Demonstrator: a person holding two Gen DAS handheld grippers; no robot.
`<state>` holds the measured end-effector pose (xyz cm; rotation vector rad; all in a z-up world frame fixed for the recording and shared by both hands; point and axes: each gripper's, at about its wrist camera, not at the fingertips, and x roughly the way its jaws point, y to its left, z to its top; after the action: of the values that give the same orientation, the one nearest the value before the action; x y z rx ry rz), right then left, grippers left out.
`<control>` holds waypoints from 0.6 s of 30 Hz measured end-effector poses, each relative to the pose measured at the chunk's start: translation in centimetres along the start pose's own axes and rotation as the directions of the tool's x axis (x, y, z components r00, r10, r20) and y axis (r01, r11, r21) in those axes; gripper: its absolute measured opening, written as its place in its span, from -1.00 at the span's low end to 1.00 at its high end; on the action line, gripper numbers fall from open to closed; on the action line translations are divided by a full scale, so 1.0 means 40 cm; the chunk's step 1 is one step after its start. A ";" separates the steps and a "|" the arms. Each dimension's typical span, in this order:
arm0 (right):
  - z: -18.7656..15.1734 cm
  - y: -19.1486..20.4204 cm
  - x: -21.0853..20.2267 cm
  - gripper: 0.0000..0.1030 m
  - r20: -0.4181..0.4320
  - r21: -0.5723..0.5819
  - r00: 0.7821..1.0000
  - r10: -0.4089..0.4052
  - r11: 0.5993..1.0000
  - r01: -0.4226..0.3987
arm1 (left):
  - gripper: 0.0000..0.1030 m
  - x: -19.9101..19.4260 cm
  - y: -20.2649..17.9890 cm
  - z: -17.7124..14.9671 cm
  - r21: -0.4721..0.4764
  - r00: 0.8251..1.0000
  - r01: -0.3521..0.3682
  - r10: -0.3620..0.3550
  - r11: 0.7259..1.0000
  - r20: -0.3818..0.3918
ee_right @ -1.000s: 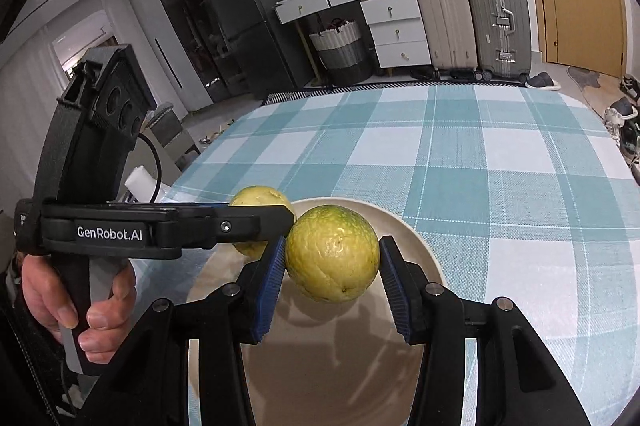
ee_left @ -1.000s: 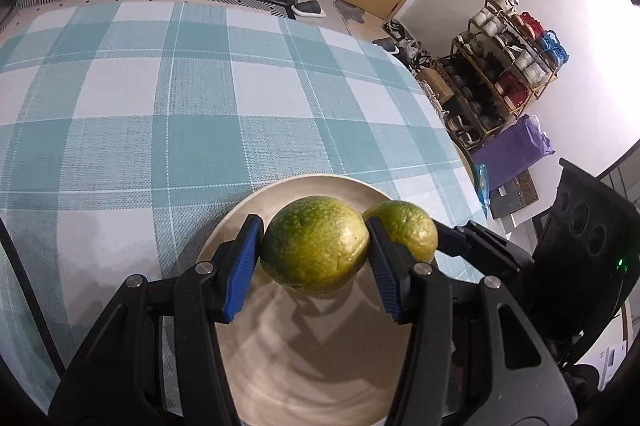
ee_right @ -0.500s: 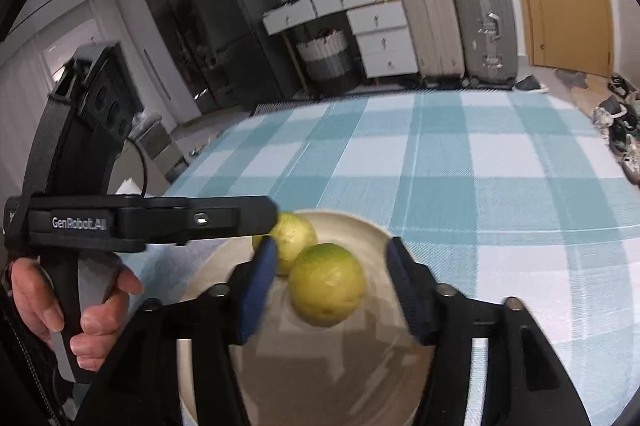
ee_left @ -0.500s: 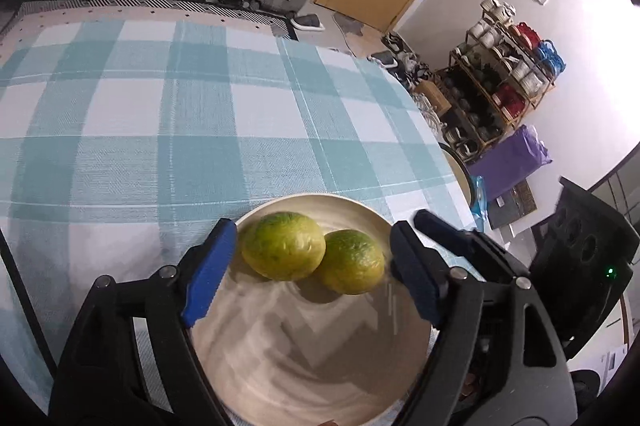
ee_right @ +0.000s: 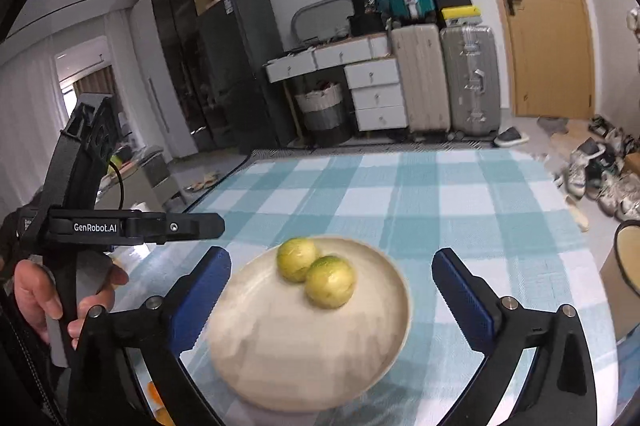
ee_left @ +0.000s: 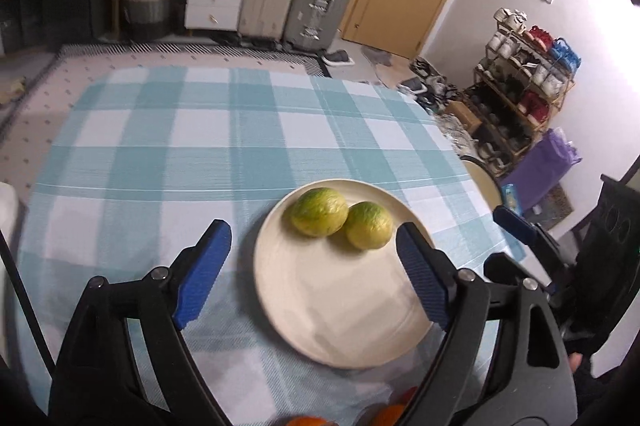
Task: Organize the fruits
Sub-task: 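Open both grippers to release the citrus fruits and withdraw, then move the left gripper to an orange and grasp it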
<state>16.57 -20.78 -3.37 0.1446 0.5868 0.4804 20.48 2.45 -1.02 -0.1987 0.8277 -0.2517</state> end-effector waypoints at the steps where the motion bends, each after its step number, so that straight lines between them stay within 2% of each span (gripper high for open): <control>1: -0.003 0.002 -0.005 1.00 -0.010 0.008 1.000 0.001 1.000 -0.001 | 0.66 -0.014 -0.004 -0.009 0.004 1.000 -0.007 0.007 1.000 0.008; 2: -0.007 0.004 -0.013 1.00 -0.010 0.017 1.000 -0.007 1.000 0.007 | 0.69 -0.031 -0.005 -0.021 0.007 1.000 -0.014 0.014 1.000 0.018; 4: -0.016 0.010 -0.032 1.00 -0.009 0.029 1.000 -0.006 1.000 0.006 | 0.90 -0.061 -0.006 -0.047 0.009 0.999 -0.024 0.024 1.000 0.035; 6: -0.026 0.018 -0.048 1.00 -0.015 0.036 1.000 -0.008 0.999 0.009 | 0.98 -0.093 -0.004 -0.078 0.005 0.998 -0.042 0.041 0.999 0.050; 14: -0.066 0.074 -0.116 1.00 -0.024 0.005 1.000 -0.003 1.000 0.003 | 0.98 -0.144 0.013 -0.177 -0.017 0.998 -0.058 0.059 0.998 0.022; 18: -0.091 0.106 -0.140 1.00 -0.027 -0.001 1.000 0.010 1.000 -0.010 | 0.98 -0.147 0.023 -0.233 -0.029 0.996 -0.087 0.087 0.996 -0.022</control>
<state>8.79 -19.73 -2.45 0.1401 0.6125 0.4927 9.84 4.35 -3.30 -0.1875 0.8591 -0.1603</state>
